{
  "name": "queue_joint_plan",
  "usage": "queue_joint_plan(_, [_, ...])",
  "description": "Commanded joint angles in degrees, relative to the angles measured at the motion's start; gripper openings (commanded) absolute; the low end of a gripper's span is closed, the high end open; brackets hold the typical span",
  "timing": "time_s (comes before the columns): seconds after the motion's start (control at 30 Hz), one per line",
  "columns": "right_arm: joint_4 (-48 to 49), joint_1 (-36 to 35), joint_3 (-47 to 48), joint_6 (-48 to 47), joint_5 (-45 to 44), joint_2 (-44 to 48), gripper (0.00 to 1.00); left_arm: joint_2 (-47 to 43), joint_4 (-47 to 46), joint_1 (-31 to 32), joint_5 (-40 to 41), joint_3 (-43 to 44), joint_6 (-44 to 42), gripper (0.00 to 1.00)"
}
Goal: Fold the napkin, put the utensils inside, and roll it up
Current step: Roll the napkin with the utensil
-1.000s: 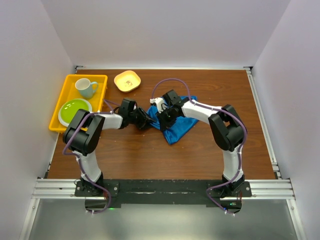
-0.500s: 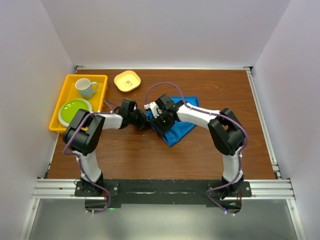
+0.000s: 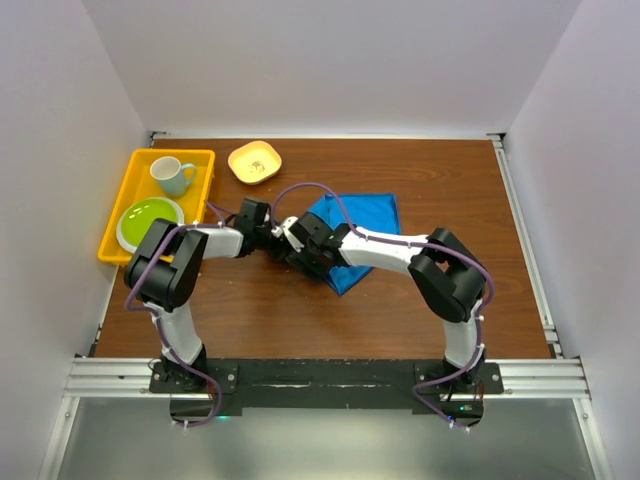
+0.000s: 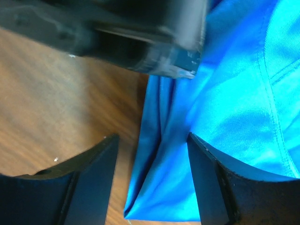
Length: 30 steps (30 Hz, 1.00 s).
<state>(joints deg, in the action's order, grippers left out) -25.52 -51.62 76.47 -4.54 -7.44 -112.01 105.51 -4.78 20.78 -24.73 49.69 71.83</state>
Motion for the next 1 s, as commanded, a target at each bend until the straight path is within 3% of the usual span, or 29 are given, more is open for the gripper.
queue_joint_plan(0.0, [6.26,0.20,-2.72,1.20,-7.49,-0.23,0.63,-1.54,2.93,-0.91,-0.23,-1.44,0.15,0.25])
queue_joint_plan(0.13, [7.76,0.20,-3.87,0.32,-7.85,-1.28,0.60,-1.45,2.58,-1.17,-1.11,-1.79,0.50,0.25])
queue_joint_plan(0.23, [7.42,0.20,-3.96,-0.30,-6.63,-2.25,0.51,-1.45,1.53,-1.35,-1.81,-2.14,1.38,0.25])
queue_joint_plan(0.33, [5.84,0.29,-2.90,0.14,-1.98,-3.92,0.31,-1.71,1.26,-1.53,-1.99,-1.79,1.12,0.27])
queue_joint_plan(0.37, [5.13,0.29,-2.21,0.58,0.39,-4.53,0.17,-1.98,1.43,-1.61,-1.99,-1.53,0.59,0.28])
queue_joint_plan(0.5, [2.32,0.73,-0.27,3.30,8.83,-5.94,0.01,-3.21,4.16,-2.84,-1.72,0.32,-3.62,0.34])
queue_joint_plan(0.8, [0.12,8.71,3.42,8.83,29.22,-7.52,0.00,-11.11,9.60,-5.92,-5.50,0.14,-16.53,0.62])
queue_joint_plan(0.97, [-3.74,13.64,9.20,10.42,42.49,-11.12,0.00,-18.40,14.44,-6.27,-3.05,-0.47,-22.78,0.67])
